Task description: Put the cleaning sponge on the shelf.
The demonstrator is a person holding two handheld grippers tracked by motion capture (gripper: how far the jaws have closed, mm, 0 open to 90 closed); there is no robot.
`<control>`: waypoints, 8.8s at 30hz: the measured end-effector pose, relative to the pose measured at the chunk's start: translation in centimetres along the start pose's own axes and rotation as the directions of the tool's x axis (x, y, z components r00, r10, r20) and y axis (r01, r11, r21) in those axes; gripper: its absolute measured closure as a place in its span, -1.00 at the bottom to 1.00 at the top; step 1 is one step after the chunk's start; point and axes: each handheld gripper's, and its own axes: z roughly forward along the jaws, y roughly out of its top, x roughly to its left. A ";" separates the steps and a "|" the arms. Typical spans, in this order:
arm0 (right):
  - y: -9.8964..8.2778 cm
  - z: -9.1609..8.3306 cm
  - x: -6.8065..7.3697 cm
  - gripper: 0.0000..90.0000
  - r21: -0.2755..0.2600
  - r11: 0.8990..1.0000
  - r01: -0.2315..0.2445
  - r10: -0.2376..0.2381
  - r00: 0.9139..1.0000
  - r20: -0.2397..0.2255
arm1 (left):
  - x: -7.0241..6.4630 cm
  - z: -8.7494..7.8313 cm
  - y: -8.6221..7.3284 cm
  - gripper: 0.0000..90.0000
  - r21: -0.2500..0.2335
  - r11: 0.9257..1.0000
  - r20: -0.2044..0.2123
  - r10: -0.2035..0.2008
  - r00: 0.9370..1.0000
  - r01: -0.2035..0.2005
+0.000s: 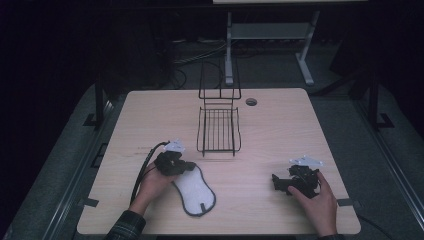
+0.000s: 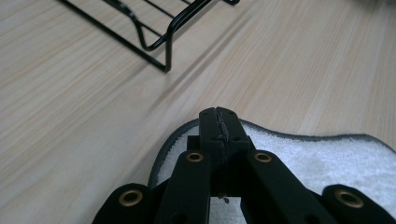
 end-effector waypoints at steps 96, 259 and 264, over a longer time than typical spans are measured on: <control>0.0 0.0 0.0 -1.00 0.000 1.000 0.000 0.000 1.000 -0.001 | -1.8 -4.0 -4.8 -0.72 -0.024 0.998 -0.031 -0.052 0.998 0.051; 0.0 0.0 0.0 -1.00 0.001 1.000 0.003 -0.003 1.000 -0.001 | 1.0 -7.8 6.6 0.87 -0.252 0.968 0.077 0.002 0.997 0.018; 0.0 0.0 0.0 -1.00 0.001 1.000 0.003 -0.003 1.000 -0.001 | 1.5 -7.7 7.5 0.87 -0.263 0.965 0.071 0.000 0.997 0.019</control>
